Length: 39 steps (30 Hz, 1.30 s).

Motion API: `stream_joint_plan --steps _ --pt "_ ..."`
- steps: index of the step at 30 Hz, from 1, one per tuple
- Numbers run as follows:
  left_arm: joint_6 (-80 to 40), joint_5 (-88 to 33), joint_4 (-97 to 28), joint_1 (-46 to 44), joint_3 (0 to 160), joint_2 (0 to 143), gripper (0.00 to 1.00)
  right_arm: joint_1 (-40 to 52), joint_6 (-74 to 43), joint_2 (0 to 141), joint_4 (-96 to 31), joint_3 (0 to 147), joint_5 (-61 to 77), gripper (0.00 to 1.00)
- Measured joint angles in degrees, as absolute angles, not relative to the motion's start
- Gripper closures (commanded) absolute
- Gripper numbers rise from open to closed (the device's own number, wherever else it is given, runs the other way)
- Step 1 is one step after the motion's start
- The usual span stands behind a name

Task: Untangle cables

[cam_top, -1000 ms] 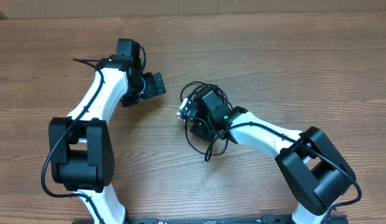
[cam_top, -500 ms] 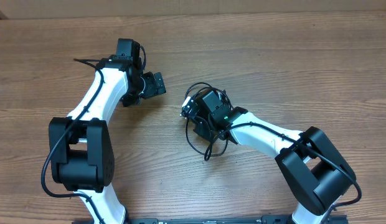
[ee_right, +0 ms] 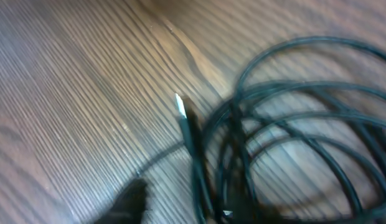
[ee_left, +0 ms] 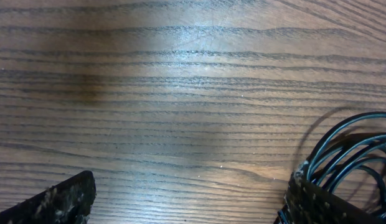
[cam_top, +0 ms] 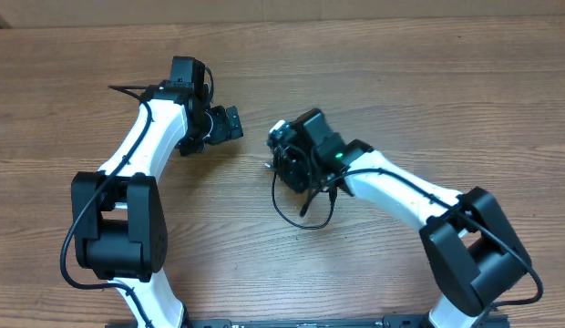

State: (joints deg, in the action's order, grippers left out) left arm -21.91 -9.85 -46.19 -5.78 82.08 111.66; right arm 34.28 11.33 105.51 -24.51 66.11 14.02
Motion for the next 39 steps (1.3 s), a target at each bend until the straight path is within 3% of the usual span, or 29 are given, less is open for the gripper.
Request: stream_joint_plan --steps 7,19,23,26,29,39 --pt "-21.87 -9.85 -46.19 -5.78 82.08 111.66 0.00 30.41 11.75 105.51 -28.12 66.08 16.29 0.26" --pt "-21.87 -9.85 -46.02 -5.78 82.08 111.66 0.00 37.36 16.49 106.43 -25.89 64.90 6.83 0.28" --pt "-21.87 -9.85 -46.00 -5.78 82.08 111.66 0.00 37.91 17.98 110.00 -24.01 64.90 4.60 0.50" --pt "-21.87 -9.87 -45.98 -5.78 82.08 111.66 0.00 37.82 18.20 111.46 -23.14 65.23 4.29 0.80" --pt "-21.82 -10.13 -45.95 -5.78 82.08 111.66 0.01 37.82 18.15 111.50 -23.75 65.52 4.43 0.96" --pt "-17.54 -15.00 -45.30 -5.78 82.08 111.66 0.09 37.74 12.45 111.48 -31.90 69.43 3.64 0.96"
